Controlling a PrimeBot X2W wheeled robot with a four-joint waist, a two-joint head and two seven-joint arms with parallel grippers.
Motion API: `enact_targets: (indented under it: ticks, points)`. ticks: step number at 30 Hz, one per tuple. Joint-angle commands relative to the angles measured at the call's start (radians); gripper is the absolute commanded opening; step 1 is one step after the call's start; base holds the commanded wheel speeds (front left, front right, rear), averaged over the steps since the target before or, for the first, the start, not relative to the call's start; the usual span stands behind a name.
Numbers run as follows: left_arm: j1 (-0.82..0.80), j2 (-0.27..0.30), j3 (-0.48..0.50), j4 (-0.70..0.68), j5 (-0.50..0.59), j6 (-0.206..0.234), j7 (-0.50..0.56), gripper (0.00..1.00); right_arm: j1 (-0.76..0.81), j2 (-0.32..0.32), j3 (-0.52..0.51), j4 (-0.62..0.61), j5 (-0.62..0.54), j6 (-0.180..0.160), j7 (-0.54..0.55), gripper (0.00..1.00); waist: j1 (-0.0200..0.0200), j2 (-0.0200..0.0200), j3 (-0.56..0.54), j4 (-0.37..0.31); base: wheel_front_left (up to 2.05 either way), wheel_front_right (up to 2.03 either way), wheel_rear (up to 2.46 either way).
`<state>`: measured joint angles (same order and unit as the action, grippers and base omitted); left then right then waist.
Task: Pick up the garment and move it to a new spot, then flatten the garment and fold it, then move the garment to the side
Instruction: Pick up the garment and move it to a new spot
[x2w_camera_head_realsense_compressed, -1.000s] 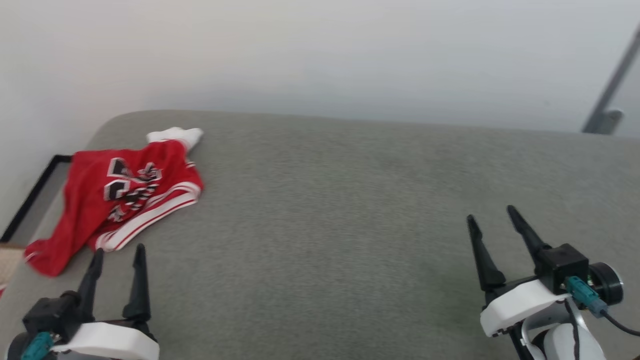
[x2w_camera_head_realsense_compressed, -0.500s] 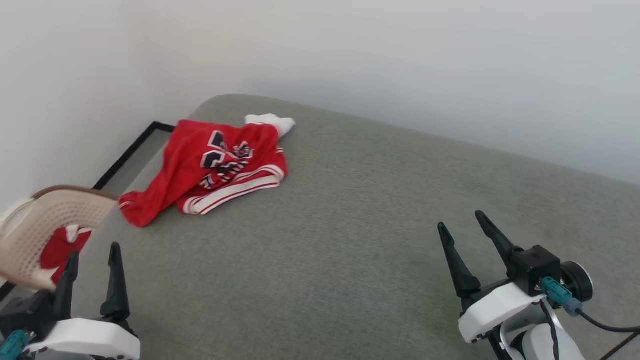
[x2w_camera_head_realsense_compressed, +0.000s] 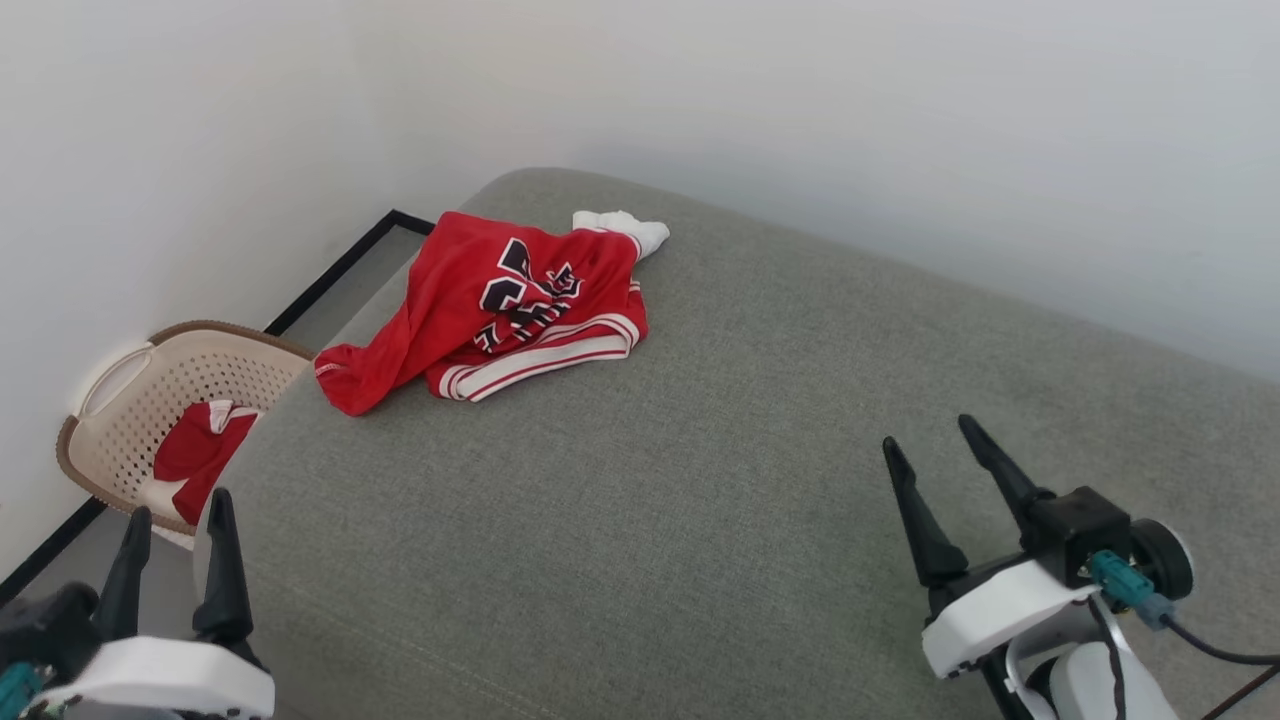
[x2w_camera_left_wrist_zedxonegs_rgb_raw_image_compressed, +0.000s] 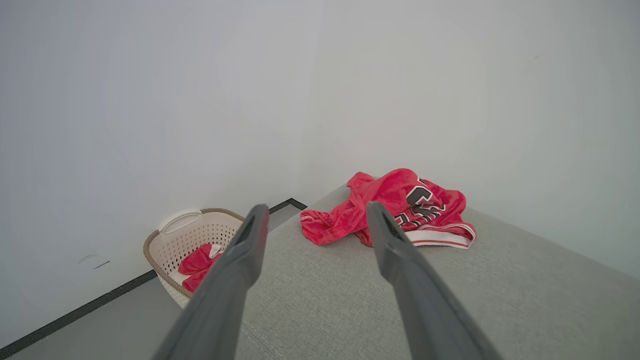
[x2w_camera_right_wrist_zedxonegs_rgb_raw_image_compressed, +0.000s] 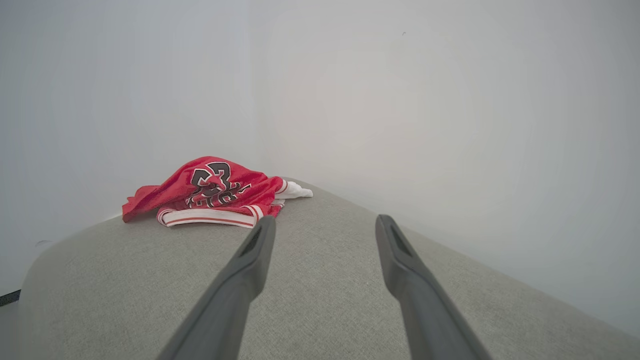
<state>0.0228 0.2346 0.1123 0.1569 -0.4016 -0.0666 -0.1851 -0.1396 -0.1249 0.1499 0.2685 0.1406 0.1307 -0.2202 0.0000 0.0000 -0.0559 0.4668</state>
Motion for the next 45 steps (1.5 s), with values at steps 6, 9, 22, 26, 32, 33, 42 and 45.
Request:
enact_targets:
  ticks: [6, 9, 22, 26, 32, 33, 42, 45]
  points:
    - [-0.102, 0.004, -0.012, 0.043, -0.032, -0.018, -0.006, 1.0, -0.028, 0.0, -0.03, -0.027, -0.02, 0.0, 0.004, 1.0, 0.0, 0.0, 0.049, -0.011, 0.0, 0.0, 0.0]
    - [-0.174, 0.018, -0.022, 0.084, -0.044, -0.03, -0.007, 1.0, -0.041, -0.002, -0.039, -0.045, -0.031, 0.0, 0.009, 1.0, 0.0, 0.0, 0.084, -0.032, 0.0, 0.0, 0.0]
    - [-0.542, 0.12, -0.064, 0.361, -0.113, -0.06, -0.02, 1.0, -0.131, -0.041, -0.07, -0.169, -0.074, 0.0, 0.052, 1.0, 0.0, 0.0, 0.311, -0.175, 0.0, 0.0, 0.0]
    - [-0.635, 0.144, -0.082, 0.443, -0.137, -0.063, -0.011, 1.0, -0.156, -0.053, -0.078, -0.201, -0.084, 0.0, 0.064, 1.0, 0.0, 0.0, 0.378, -0.204, 0.0, 0.0, 0.0]
    - [-0.806, 0.199, -0.155, 0.587, -0.208, -0.064, 0.033, 1.0, -0.204, -0.063, -0.083, -0.259, -0.104, 0.0, 0.087, 1.0, 0.0, 0.0, 0.501, -0.255, 0.0, 0.0, 0.0]
    - [-0.832, 0.205, -0.168, 0.613, -0.218, -0.064, 0.043, 1.0, -0.207, -0.063, -0.086, -0.266, -0.107, 0.0, 0.087, 1.0, 0.0, 0.0, 0.518, -0.26, 0.0, 0.0, 0.0]
    - [-1.012, 0.242, -0.262, 0.84, -0.326, -0.063, 0.257, 1.0, -0.239, -0.071, -0.088, -0.326, -0.132, 0.0, 0.11, 1.0, 0.0, 0.0, 0.638, -0.302, 0.0, 0.0, 0.0]
    - [-1.044, 0.241, -0.298, 0.904, -0.344, -0.063, 0.36, 1.0, -0.243, -0.074, -0.088, -0.337, -0.133, 0.0, 0.111, 1.0, 0.0, 0.0, 0.656, -0.311, 0.0, 0.0, 0.0]
